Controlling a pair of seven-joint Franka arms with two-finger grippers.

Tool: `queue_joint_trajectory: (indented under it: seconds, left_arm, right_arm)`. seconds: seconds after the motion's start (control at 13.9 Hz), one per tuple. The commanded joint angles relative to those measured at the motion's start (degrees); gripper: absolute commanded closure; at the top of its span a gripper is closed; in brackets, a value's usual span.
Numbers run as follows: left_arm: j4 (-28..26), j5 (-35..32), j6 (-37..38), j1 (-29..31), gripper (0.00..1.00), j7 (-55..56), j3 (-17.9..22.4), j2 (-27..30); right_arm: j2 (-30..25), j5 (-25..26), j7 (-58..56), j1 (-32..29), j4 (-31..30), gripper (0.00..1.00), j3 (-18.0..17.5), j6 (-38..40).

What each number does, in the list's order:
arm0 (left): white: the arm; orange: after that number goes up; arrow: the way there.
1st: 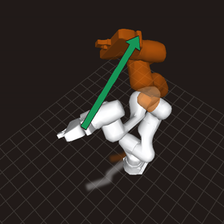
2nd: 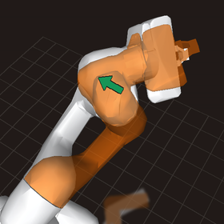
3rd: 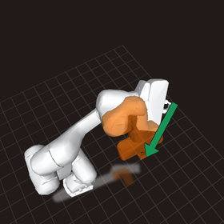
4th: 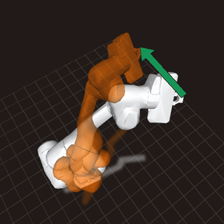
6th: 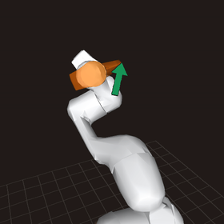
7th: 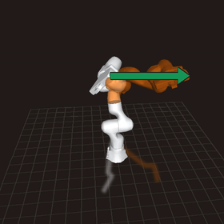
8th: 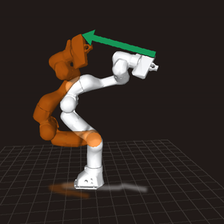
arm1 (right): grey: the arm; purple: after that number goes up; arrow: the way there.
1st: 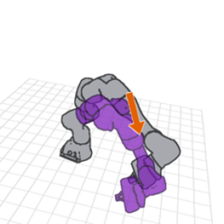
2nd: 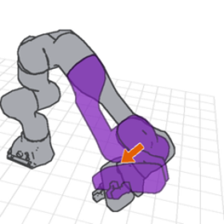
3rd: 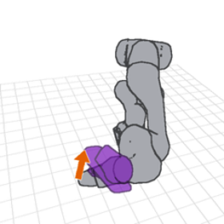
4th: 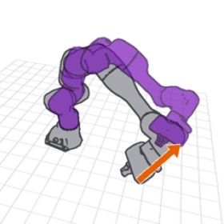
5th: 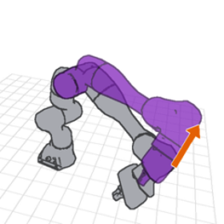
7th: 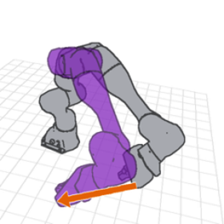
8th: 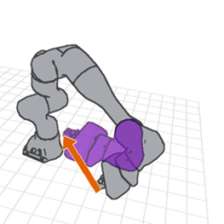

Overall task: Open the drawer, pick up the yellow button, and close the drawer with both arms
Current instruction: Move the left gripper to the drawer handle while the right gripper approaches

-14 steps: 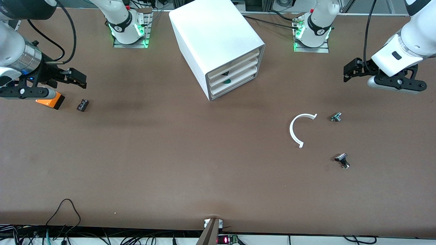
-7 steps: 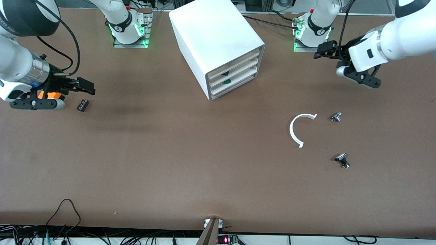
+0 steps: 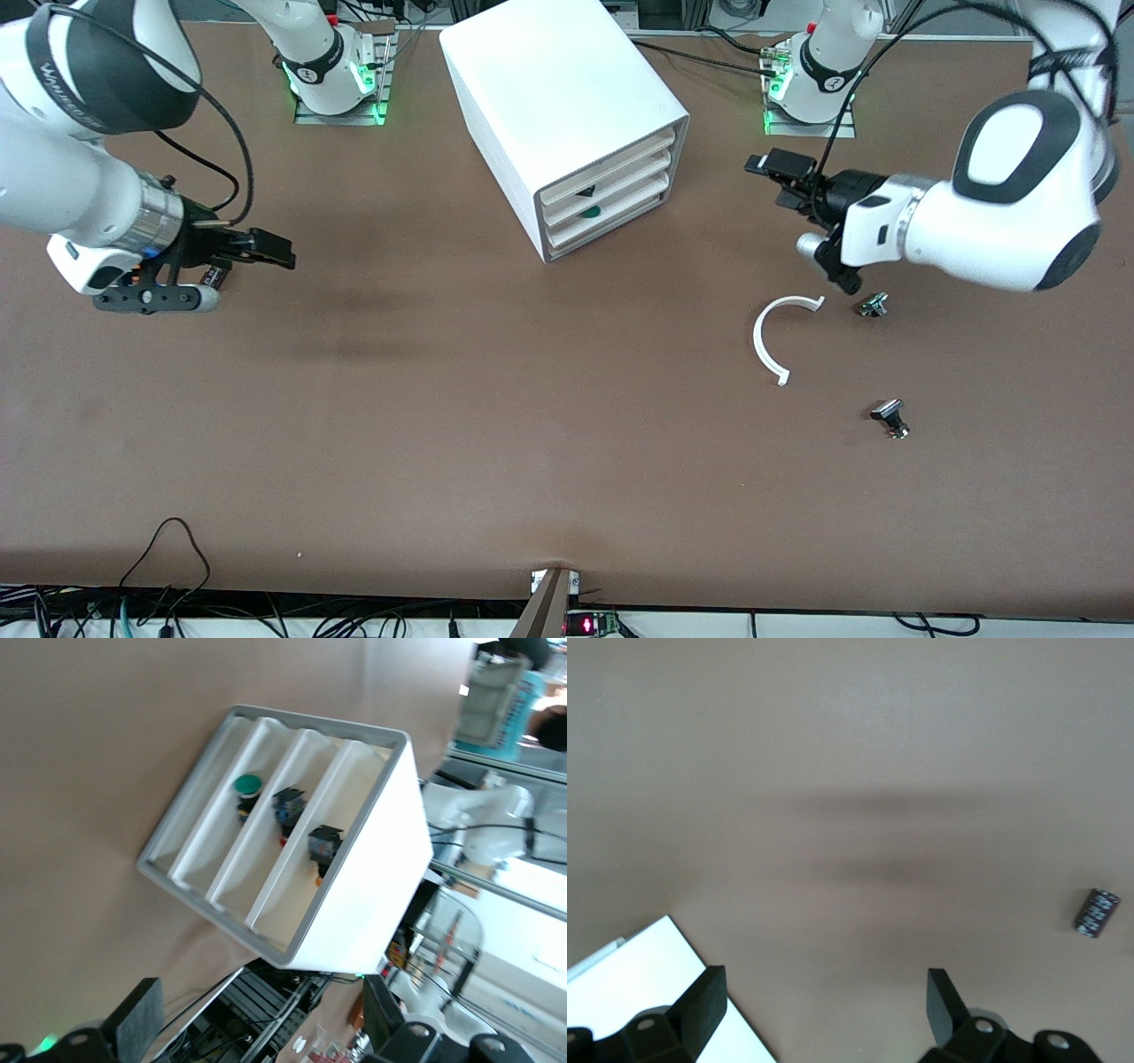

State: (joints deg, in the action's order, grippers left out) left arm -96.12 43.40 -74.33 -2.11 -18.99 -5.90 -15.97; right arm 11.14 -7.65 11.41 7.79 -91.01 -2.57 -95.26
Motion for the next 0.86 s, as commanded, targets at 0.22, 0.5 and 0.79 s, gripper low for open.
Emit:
queue_joint_trajectory:
  seconds: [0.22,0.5,0.79]
  left_arm:
    - [1.1,8.5,-1.0,-0.3,0.10,-15.7,-1.7,-8.7]
    - [-2.4,11.7,-1.0,-0.9,0.30,-19.9,-2.3,-8.6]
    - [-6.3,11.4,-5.3,-3.5,0.36,-23.2,-3.1,-8.3]
  right_arm:
    - [2.7,-0.9,8.3,5.6,0.5,0.00,0.0,-4.4]
    - [5.1,-0.8,13.4,9.3,0.6,0.00,0.0,-7.8]
    - [6.4,0.1,19.9,13.6,0.6,0.00,0.0,-10.7]
